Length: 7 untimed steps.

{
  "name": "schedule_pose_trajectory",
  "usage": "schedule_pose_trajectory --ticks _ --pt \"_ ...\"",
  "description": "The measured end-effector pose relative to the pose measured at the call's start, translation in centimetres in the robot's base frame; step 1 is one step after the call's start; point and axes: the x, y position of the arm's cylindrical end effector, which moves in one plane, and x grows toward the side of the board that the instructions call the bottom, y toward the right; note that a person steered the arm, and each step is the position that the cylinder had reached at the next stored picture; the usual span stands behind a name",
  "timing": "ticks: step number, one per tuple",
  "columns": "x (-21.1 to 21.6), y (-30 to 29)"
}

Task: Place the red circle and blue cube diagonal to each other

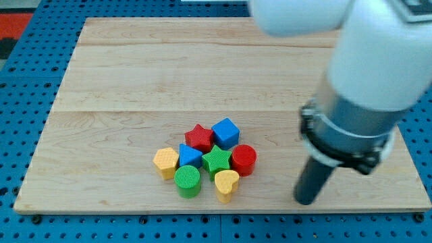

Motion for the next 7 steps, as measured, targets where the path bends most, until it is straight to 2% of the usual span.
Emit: schedule_pose_trajectory --ticks 1,3,4,5,6,7 --pt "-1.7 -2.9" --pt "-7.8 -6.8" --pt "-11.9 -7.5" --pt "-16.8 -5.1" --pt "-17.0 -5.7" --pt "-14.6 -1.4"
